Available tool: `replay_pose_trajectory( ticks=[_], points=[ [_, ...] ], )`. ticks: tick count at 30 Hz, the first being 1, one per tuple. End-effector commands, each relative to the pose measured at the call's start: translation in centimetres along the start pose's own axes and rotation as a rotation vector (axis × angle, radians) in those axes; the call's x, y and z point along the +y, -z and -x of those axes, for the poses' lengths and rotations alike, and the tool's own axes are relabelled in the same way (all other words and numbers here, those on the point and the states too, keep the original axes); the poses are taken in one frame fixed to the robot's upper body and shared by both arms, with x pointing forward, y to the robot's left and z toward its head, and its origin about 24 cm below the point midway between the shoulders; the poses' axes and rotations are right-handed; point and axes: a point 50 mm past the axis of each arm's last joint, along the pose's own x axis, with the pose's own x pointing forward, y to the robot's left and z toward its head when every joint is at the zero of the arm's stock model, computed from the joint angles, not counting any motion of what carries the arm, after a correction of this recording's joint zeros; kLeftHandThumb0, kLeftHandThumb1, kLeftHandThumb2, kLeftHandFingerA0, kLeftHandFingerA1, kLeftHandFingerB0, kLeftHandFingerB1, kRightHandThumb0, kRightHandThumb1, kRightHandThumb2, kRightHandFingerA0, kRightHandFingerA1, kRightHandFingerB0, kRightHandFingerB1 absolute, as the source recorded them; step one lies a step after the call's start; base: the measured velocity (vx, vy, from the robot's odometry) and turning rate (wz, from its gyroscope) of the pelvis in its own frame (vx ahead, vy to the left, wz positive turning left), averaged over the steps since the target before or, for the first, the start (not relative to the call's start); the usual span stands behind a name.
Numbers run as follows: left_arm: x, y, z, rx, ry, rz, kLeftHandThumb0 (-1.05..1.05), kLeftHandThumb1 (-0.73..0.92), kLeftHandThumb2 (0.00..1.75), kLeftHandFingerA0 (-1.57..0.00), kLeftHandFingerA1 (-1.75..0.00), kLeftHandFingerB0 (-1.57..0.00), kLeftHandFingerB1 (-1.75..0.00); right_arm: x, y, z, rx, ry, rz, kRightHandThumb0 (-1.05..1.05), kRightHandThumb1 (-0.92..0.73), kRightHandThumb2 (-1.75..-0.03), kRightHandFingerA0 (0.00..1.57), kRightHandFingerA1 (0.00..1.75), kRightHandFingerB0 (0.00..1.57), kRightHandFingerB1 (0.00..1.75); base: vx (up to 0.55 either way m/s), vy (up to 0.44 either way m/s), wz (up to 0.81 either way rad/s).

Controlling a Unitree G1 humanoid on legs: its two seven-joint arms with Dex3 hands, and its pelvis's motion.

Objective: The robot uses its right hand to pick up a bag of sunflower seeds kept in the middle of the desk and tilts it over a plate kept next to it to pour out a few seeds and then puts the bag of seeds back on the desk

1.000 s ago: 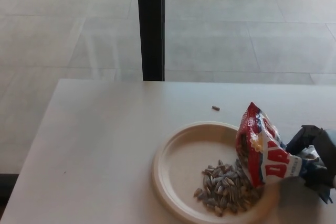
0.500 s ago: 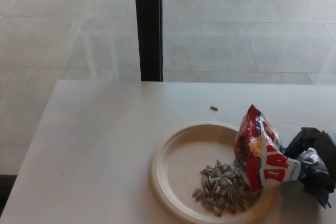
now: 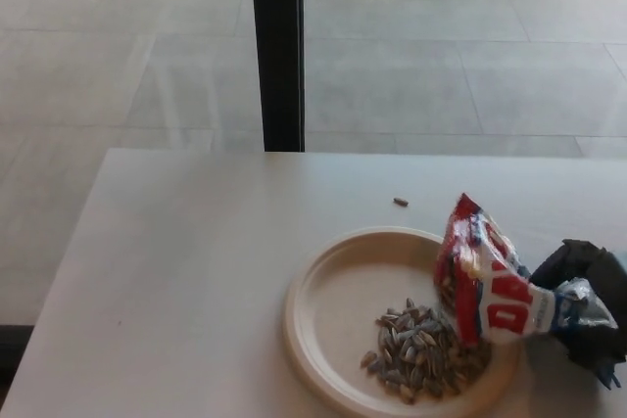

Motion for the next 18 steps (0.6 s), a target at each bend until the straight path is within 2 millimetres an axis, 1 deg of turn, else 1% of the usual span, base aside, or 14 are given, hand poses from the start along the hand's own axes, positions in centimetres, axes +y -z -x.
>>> replay_pose_trajectory(
  ticks=[1,2,4,5,6,7,8,9,10,11,13,14,16,18],
  points=[
    [-0.3,-0.3,-0.2,-0.013,0.014,0.057,-0.61,0.65,0.60,-0.48,-0.51,-0.51,-0.39,-1.9,2.7,2.3,0.007,-0.236,0.011,-0.96,-0.58,-0.58,0.00,0.00,0.00,0.00,0.00,0.000,0.00],
    [-0.3,-0.4,-0.2,-0.019,0.021,0.049,-0.61,0.65,0.60,-0.48,-0.51,-0.51,-0.39,-2.0,2.7,2.3,0.008,-0.235,0.007,-0.96,-0.58,-0.58,0.00,0.00,0.00,0.00,0.00,0.000,0.00],
    [-0.3,-0.7,-0.2,-0.032,0.033,0.039,-0.64,0.65,0.60,-0.46,-0.53,-0.45,-0.37,-2.2,2.8,2.5,0.008,-0.240,0.003,-0.95,-0.59,-0.59,0.00,0.00,0.00,0.00,0.00,0.000,0.00],
    [-0.5,-1.2,-0.4,-0.044,0.044,0.044,-0.63,0.67,0.61,-0.39,-0.53,-0.37,-0.34,-2.4,3.1,2.7,0.006,-0.227,-0.014,-0.94,-0.59,-0.59,0.00,0.00,0.00,0.00,0.00,0.000,0.00],
    [-1.0,-2.4,-0.6,-0.099,0.075,0.063,-0.68,0.52,0.90,-0.26,-0.58,-0.17,-0.45,-2.9,3.6,3.1,0.005,-0.197,-0.065,-0.93,-0.58,-0.59,0.00,0.00,0.00,0.00,0.00,0.000,0.00],
    [-1.2,-2.8,-0.7,-0.119,0.094,0.065,-0.68,0.53,0.90,-0.21,-0.56,-0.14,-0.44,-3.1,3.8,3.2,0.011,-0.187,-0.070,-0.95,-0.59,-0.59,0.00,0.00,0.00,0.00,0.00,0.000,0.00],
    [-1.1,-2.8,-0.7,-0.123,0.097,0.068,-0.68,0.53,0.90,-0.21,-0.56,-0.14,-0.44,-3.1,3.8,3.1,0.011,-0.188,-0.070,-0.95,-0.59,-0.59,0.00,0.00,0.00,0.00,0.00,0.000,0.00],
    [-1.3,-3.0,-0.7,-0.132,0.112,0.089,-0.70,0.52,0.90,-0.18,-0.55,-0.12,-0.43,-3.2,3.9,3.2,0.017,-0.184,-0.072,-0.92,-0.53,-0.75,0.00,0.00,0.00,0.01,0.00,0.000,0.00],
    [-1.5,-3.4,-0.8,-0.145,0.127,0.091,-0.71,0.66,0.60,-0.23,-0.48,-0.22,-0.31,-3.5,4.2,3.4,0.023,-0.176,-0.088,-0.96,-0.60,-0.60,0.00,0.00,0.00,0.01,0.00,0.000,0.00],
    [-1.8,-3.7,-0.9,-0.159,0.146,0.086,-0.72,0.51,0.89,-0.20,-0.55,-0.16,-0.44,-3.8,4.6,3.6,0.029,-0.163,-0.113,-0.95,-0.60,-0.59,0.00,0.00,0.00,0.01,0.00,0.000,0.00],
    [-2.0,-3.8,-0.9,-0.163,0.174,0.096,-0.72,0.51,0.89,-0.20,-0.55,-0.17,-0.44,-4.3,4.8,3.9,0.032,-0.149,-0.116,-0.95,-0.60,-0.59,0.00,0.00,0.00,0.02,0.00,0.000,0.00],
    [-2.3,-3.6,-0.9,-0.159,0.185,0.119,-0.68,0.64,0.59,-0.23,-0.51,-0.25,-0.33,-5.1,5.1,4.0,0.048,-0.129,-0.098,-0.96,-0.60,-0.60,0.00,0.00,0.00,0.00,0.00,0.000,0.00],
    [-2.2,-3.5,-0.9,-0.157,0.185,0.118,-0.69,0.65,0.59,-0.24,-0.51,-0.26,-0.34,-5.5,5.2,4.1,0.048,-0.116,-0.096,-0.97,-0.60,-0.59,0.00,0.00,0.00,0.00,0.00,0.000,0.00],
    [-2.1,-3.1,-0.9,-0.136,0.164,0.114,-0.68,0.66,0.60,-0.32,-0.50,-0.31,-0.34,-6.2,5.3,4.2,0.049,-0.091,-0.109,-0.96,-0.60,-0.59,0.00,0.00,0.00,0.00,0.00,0.000,0.00]
  ],
)
